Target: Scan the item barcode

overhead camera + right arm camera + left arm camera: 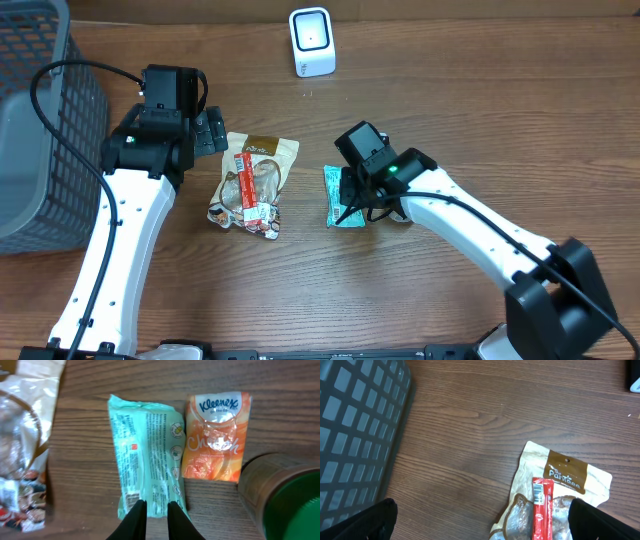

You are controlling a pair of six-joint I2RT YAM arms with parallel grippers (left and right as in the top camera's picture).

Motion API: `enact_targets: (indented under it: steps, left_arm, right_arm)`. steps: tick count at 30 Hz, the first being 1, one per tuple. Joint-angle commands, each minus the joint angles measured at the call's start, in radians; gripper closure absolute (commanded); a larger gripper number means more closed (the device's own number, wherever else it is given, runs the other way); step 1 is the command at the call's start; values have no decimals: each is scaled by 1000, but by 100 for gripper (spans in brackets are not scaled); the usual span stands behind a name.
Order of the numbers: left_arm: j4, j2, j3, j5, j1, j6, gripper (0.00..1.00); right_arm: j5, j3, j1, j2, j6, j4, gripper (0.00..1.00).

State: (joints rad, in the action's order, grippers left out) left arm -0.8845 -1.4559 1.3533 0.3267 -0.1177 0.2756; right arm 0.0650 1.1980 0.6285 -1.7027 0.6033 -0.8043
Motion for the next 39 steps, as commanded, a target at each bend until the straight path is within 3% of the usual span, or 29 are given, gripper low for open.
enact_targets:
  steps: [1, 8, 30, 39]
  left_arm:
    - [1, 5, 18, 16, -1, 2, 0]
    - [1, 5, 17, 16, 0, 2, 0]
    - [1, 5, 18, 16, 0, 2, 0]
    - [1, 5, 18, 16, 0, 2, 0]
  right_arm:
    - [31, -6, 3, -58, 65, -2, 83]
    - [-26, -6, 3, -140, 111, -13, 75]
    - [-188, -7, 63, -145, 111, 72, 60]
    - [-105, -7, 63, -145, 107, 76, 55]
